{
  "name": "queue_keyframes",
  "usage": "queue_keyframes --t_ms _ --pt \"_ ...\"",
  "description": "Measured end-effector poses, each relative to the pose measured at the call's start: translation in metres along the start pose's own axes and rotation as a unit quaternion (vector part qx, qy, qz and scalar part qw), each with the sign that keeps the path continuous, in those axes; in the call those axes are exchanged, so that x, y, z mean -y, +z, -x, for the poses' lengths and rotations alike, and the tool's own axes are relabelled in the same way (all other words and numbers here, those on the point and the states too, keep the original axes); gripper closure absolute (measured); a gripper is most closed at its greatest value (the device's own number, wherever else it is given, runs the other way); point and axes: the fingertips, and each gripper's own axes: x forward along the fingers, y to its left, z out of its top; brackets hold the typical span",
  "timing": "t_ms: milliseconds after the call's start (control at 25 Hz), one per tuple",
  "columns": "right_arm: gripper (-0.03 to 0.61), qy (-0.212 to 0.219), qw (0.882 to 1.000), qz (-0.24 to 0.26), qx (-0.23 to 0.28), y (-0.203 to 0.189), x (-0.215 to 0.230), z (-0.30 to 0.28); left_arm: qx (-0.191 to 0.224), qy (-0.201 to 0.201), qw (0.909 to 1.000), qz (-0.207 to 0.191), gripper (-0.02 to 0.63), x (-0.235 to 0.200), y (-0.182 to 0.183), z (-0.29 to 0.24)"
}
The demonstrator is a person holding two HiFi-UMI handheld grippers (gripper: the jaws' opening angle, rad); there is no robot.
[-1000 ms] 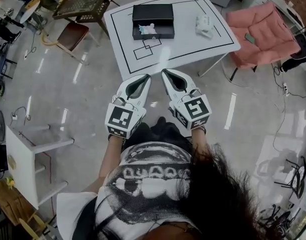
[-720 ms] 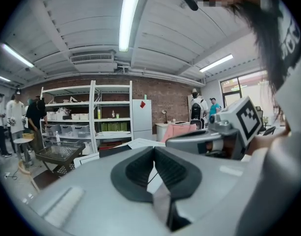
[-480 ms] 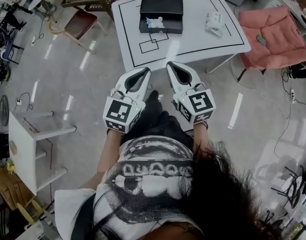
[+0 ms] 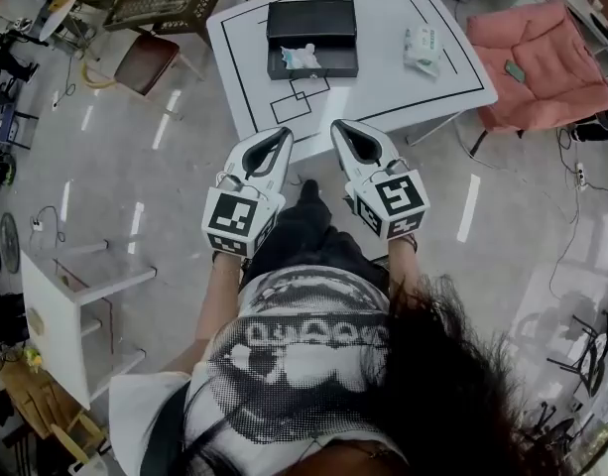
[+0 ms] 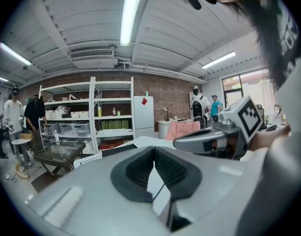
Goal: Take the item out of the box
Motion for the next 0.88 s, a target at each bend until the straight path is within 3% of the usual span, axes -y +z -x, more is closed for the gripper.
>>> queue_keyframes --t_ms 640,880 --pt "0.561 -0.002 0.995 0.001 -0.102 -0.033 0.076 -0.154 -0.016 -0.013 0.9998 0.008 0.614 -0.123 -0.017 -0.085" --pt "0.528 0.028 0.99 -0.009 -0.14 -0.047 0.099 -0.206 -0.027 -0.004 0.9994 0.02 0.614 -0.156 -0.031 -0.094"
